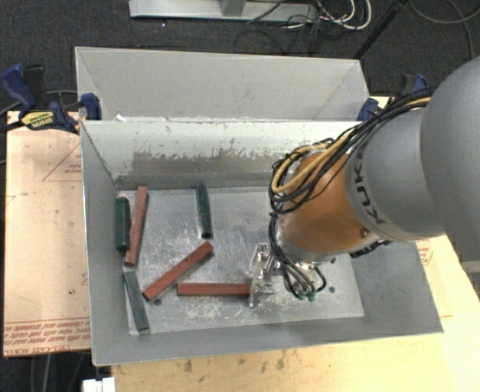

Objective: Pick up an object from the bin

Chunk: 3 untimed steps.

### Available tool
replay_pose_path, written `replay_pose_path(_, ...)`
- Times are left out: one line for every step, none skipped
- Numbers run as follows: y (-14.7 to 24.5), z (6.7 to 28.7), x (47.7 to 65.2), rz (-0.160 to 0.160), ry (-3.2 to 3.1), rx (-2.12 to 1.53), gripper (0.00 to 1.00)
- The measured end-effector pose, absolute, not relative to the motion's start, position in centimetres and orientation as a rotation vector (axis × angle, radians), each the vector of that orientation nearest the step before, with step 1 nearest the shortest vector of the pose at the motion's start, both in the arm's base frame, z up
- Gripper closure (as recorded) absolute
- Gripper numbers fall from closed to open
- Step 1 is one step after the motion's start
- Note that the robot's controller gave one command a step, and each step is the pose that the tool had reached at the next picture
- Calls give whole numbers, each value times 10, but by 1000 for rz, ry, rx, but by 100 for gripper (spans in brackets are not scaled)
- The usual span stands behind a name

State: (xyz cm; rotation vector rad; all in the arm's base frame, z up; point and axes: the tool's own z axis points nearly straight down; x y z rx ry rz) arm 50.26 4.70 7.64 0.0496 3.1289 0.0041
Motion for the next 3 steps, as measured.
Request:
replay_pose_path(47,76,503,4,3129,50,100)
replay_pose_path(48,119,494,0,3143,134,100)
replay_pose_path(48,227,505,1,3138,102,100)
